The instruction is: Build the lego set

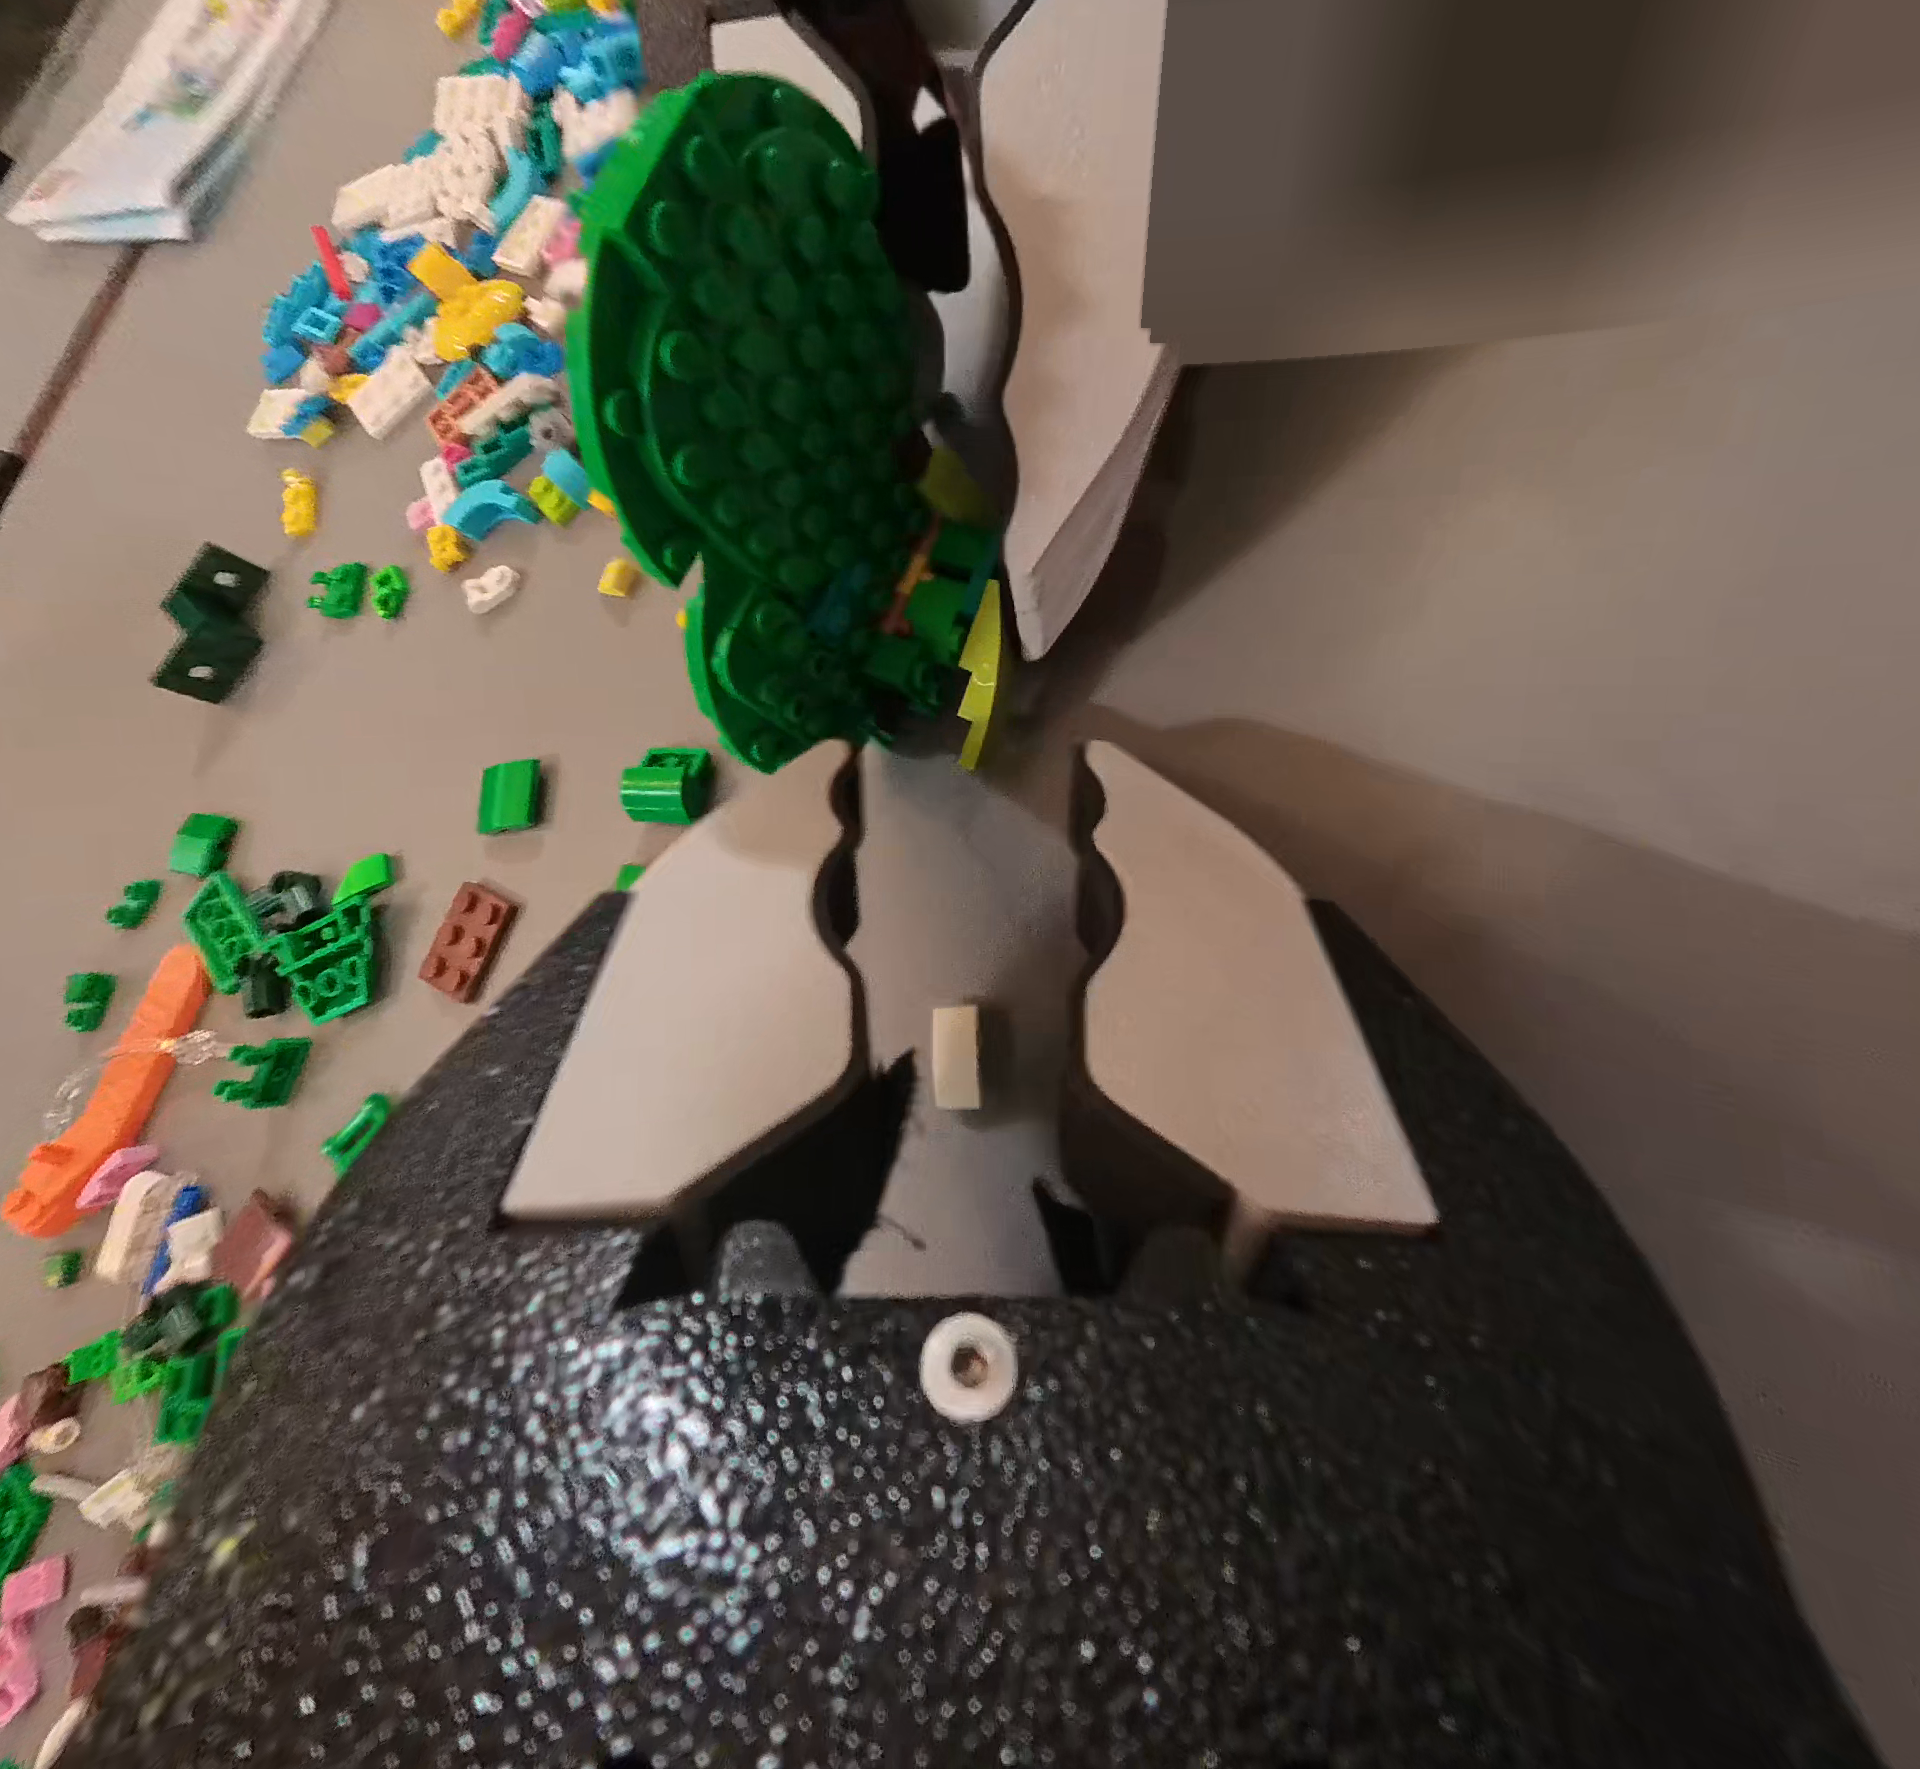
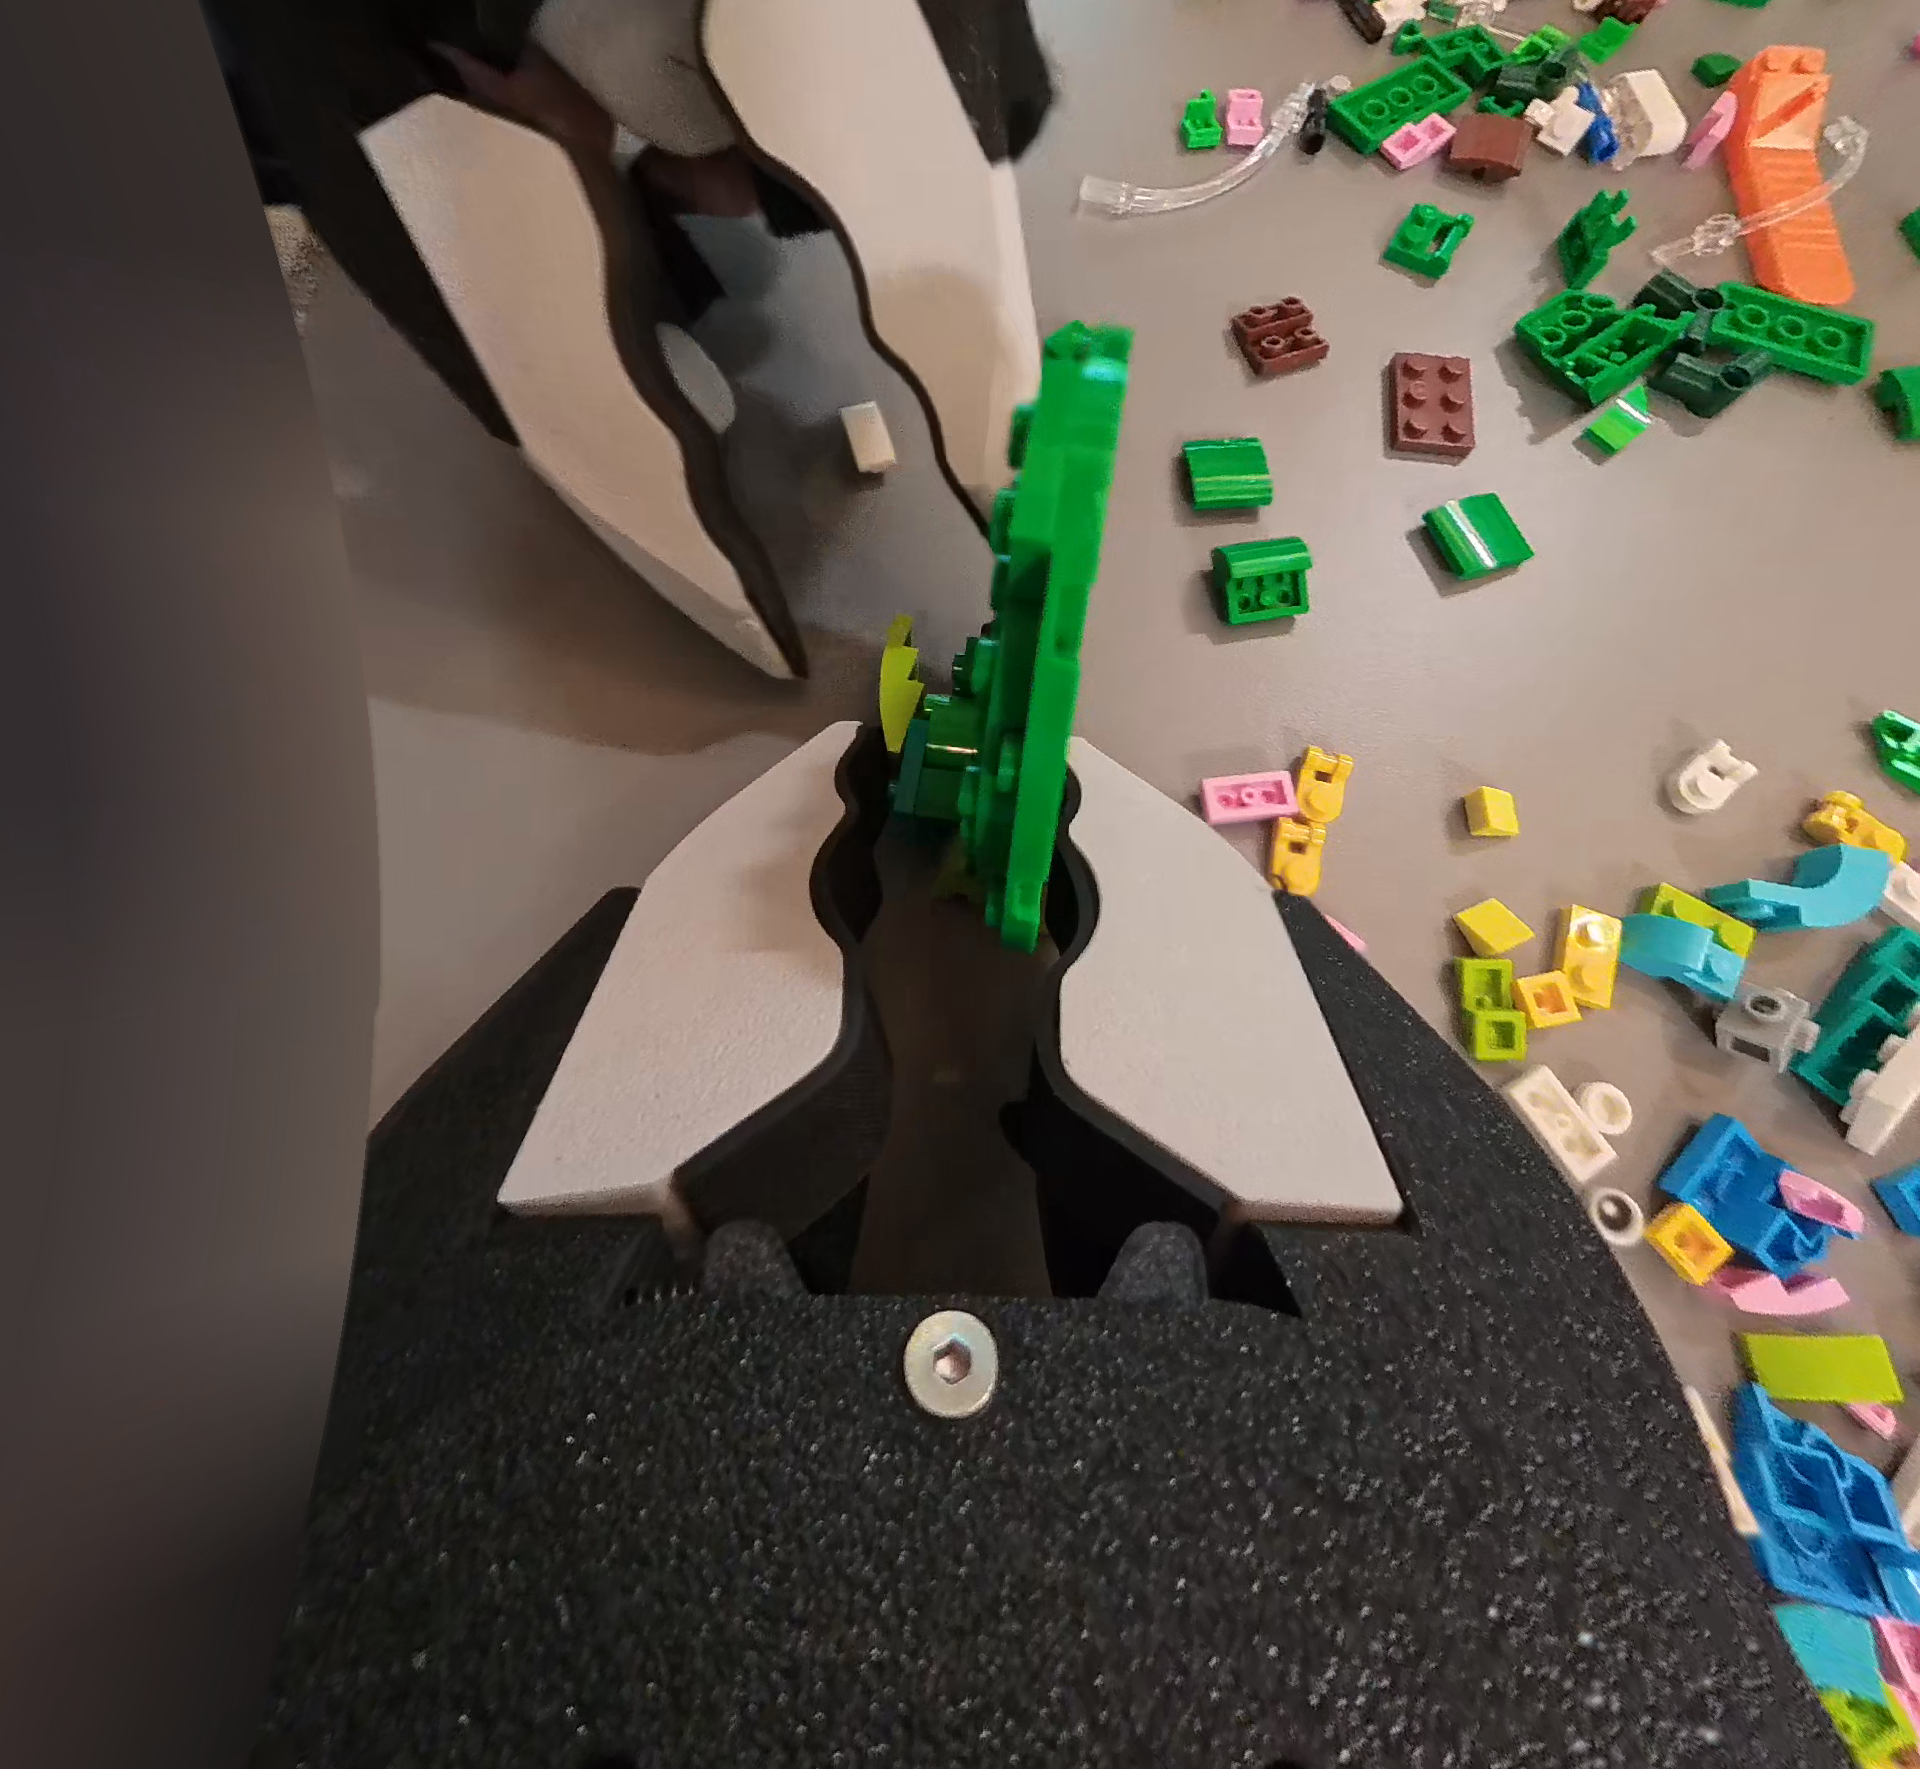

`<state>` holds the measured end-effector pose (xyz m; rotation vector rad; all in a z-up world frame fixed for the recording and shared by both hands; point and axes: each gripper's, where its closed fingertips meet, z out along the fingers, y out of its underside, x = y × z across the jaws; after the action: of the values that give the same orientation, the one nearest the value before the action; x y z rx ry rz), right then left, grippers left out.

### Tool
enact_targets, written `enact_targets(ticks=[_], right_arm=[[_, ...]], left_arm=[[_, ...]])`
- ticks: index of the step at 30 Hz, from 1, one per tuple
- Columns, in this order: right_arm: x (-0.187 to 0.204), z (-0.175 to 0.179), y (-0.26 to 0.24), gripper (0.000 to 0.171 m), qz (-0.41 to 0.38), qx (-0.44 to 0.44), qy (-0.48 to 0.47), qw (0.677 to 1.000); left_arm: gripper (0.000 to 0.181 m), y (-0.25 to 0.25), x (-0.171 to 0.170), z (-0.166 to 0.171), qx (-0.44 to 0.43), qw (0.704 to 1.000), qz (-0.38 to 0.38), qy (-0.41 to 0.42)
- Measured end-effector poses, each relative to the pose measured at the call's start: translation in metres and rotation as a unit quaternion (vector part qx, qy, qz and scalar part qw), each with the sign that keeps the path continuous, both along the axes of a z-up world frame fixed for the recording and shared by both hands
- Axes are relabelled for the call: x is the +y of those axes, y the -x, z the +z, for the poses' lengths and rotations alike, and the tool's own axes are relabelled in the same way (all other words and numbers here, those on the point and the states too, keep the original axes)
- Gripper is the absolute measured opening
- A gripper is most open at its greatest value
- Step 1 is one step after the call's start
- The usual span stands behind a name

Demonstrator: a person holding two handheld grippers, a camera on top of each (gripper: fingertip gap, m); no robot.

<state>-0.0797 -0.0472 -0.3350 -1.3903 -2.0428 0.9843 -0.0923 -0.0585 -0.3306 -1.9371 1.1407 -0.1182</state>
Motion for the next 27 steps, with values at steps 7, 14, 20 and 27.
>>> enact_targets(ticks=[7,14,20,27], right_arm=[[0.001,0.000,-0.001,0.029,0.006,0.000,-0.001,1.000],[-0.007,0.000,-0.005,0.029,0.053,0.000,-0.001,0.999],[-0.010,0.000,-0.007,0.029,0.072,0.000,0.001,0.997],[-0.012,0.000,-0.008,0.029,0.079,0.001,-0.001,0.997]], left_arm=[[0.090,0.012,0.017,0.014,0.024,0.995,0.054,-0.078],[0.076,-0.012,0.016,0.001,0.010,0.999,-0.047,0.002],[0.061,-0.019,0.014,0.000,0.029,0.994,-0.102,0.000],[0.052,-0.016,0.012,-0.002,0.025,0.994,-0.106,0.003]])
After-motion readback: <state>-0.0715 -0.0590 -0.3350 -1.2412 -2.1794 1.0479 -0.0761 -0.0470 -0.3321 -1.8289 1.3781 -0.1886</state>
